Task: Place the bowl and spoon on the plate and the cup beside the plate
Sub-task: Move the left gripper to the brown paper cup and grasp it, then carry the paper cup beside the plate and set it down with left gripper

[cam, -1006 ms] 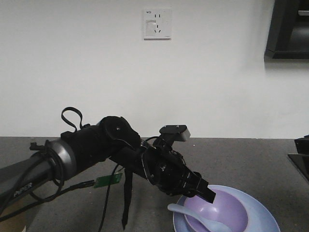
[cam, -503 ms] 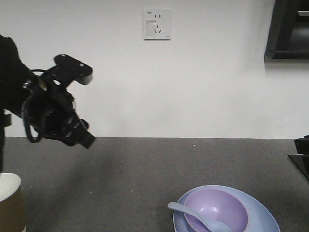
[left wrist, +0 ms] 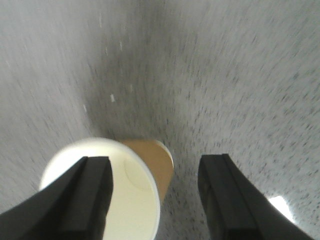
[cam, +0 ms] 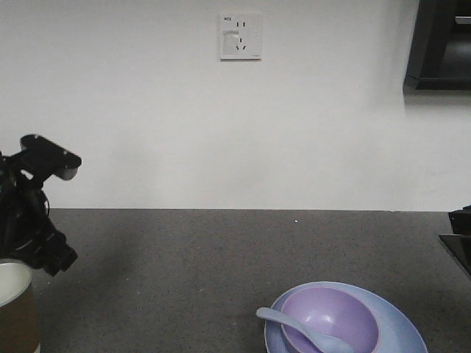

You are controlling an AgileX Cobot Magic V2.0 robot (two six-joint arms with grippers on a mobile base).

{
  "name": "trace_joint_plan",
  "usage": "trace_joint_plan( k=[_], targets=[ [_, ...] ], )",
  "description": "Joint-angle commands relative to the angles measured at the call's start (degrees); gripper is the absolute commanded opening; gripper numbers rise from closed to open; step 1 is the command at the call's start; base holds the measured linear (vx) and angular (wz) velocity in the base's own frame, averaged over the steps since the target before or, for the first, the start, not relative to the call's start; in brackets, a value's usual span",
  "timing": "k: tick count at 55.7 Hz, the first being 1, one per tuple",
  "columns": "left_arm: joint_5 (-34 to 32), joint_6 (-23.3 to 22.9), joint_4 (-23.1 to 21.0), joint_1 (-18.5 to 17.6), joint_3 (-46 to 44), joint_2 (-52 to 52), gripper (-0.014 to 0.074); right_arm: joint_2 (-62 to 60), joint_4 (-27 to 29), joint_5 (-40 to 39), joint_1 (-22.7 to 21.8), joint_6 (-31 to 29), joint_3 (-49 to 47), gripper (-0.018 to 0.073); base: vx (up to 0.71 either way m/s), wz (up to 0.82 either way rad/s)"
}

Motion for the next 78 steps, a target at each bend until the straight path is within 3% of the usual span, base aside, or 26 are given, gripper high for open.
trace_joint_plan(
  k=[1,21,26,36,47,60,78],
  targets=[
    [-3.27,-2.42,0.58,0.84,1.72,-2.25,0.0502,-0.73,0.50,-3.98,-0.17,-0.17,-1.36,-0.0012,0.00,0.00],
    [-8.66,-2.50,0.58,0.93,9.58,-2.13,0.0491,-0.73,0.50,-3.99,-0.17,-0.17,-1.36,-0.0012,0.00,0.00],
    [-9.58,-3.31,0.58,0.93,10.00,-2.13,0.0409,-0.73,0.50,-3.92,-0.17,-0.08,-1.36,-0.0012,0.00,0.00],
    [-10.04,-2.71,0.70,0.93,10.00,-2.13,-0.0010,-0.73,0.50,-3.92,-0.17,1.42,-1.36,-0.0012,0.00,0.00],
    [-8.72,-1.69,0.02,-0.47,7.27,-2.30,-0.0006,-0.73,0.50,-3.87,-0.17,1.41,-1.36,-0.0011,0.00,0.00],
    [-10.63,4.01,-3.48,-10.80,-3.09,-1.30,-0.0006,-0.73,0.38,-3.82,-0.17,1.41,-1.36,-0.0011,0.00,0.00],
    [-8.36,3.98,-4.65,-24.96,-13.30,8.24,-0.0005,-0.73,0.26,-3.75,-0.17,1.41,-1.36,-0.0011,0.00,0.00]
  ],
)
